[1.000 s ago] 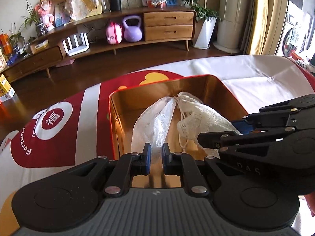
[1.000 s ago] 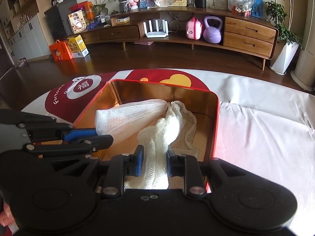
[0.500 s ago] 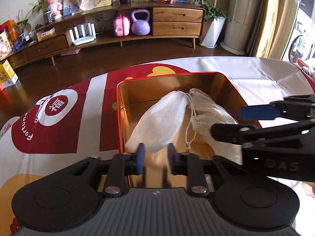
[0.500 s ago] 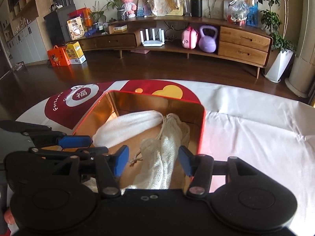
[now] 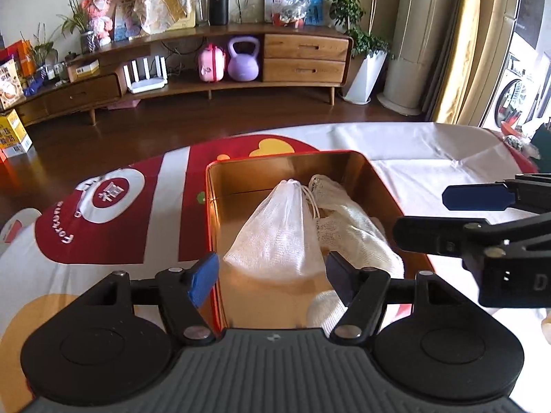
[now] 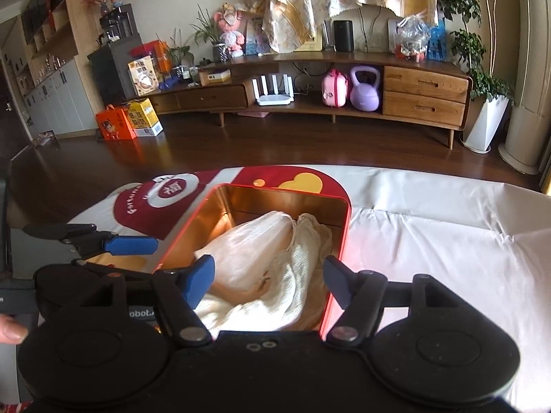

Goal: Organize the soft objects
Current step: 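Open both grippers and withdraw from the red tin, then grasp the cotton swab packet with the right gripper while the left grasps the yellow duck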

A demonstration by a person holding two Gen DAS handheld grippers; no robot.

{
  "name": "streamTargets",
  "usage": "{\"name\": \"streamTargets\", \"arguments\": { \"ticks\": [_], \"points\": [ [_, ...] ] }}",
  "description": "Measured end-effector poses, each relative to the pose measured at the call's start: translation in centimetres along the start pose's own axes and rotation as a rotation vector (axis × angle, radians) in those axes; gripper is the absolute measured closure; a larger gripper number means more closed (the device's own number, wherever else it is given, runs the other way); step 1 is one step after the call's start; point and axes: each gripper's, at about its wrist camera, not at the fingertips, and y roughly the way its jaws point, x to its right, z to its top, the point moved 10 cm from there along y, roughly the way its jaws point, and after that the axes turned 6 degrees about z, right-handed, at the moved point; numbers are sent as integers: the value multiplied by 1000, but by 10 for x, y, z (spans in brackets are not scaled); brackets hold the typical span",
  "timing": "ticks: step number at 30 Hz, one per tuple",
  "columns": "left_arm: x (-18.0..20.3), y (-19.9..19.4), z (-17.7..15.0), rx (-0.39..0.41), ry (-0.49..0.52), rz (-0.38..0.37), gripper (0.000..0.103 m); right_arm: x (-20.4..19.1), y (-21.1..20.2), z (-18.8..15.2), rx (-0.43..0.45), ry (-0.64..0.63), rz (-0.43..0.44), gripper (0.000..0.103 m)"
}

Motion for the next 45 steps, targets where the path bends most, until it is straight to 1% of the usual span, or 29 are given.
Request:
{"name": "streamTargets", "arguments": {
  "ticks": [5, 12, 15, 18, 20, 23, 26, 29, 35, 41, 43, 45],
  "points": [
    [-2, -32, -2, 30, -8, -4, 35, -17, -29, -3, 24, -8, 5, 26],
    [-6, -77, -15, 55, -17, -19, 34, -37, -63, -16, 56, -12, 12, 18],
    [-7, -94, -22, 70, -19, -20, 28, -45, -76, -22, 68, -9, 12, 14],
    [-9, -109, -30, 79, -22, -28, 27, -52, -86, -29, 78, -12, 13, 10],
    [-9, -117, -35, 81, -29, -34, 27, -55, -92, -33, 86, -15, 8, 5],
    [-10, -128, -43, 87, -32, -40, 27, -61, -100, -40, 97, -21, -1, 2],
    [-14, -138, -51, 102, -28, -38, 27, -64, -106, -49, 102, -18, -9, 1],
    [-19, -146, -60, 111, -45, -40, 21, -66, -109, -60, 105, -16, -14, 1],
    [-30, -160, -78, 137, -74, -39, 21, -71, -111, -83, 113, -12, -38, 1],
    [-42, -168, -99, 165, -85, -15, 18, -72, -108, -110, 124, -4, -82, 1],
    [-44, -168, -105, 168, -86, -12, 13, -69, -106, -118, 126, 13, -99, 1],
    [-47, -167, -111, 176, -94, -23, 9, -67, -102, -124, 122, 28, -107, 1]
  ]
}}
